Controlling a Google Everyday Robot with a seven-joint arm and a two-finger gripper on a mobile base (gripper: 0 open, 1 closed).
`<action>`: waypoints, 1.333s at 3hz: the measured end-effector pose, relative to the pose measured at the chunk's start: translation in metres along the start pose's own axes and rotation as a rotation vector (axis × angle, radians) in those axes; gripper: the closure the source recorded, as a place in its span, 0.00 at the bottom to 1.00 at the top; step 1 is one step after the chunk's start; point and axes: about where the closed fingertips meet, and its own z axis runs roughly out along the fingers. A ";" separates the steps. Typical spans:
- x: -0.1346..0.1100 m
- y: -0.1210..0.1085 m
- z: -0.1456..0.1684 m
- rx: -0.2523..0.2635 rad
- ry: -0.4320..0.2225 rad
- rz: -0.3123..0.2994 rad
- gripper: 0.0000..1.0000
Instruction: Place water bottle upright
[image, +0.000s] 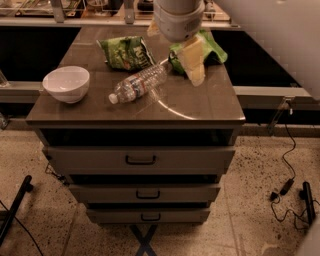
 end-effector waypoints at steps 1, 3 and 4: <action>-0.031 -0.024 0.023 -0.029 -0.069 -0.119 0.00; -0.065 -0.042 0.109 -0.152 -0.089 -0.158 0.00; -0.067 -0.045 0.130 -0.187 -0.066 -0.100 0.00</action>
Offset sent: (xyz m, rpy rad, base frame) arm 0.0293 0.0968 -0.0966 -0.0848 0.1995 0.2235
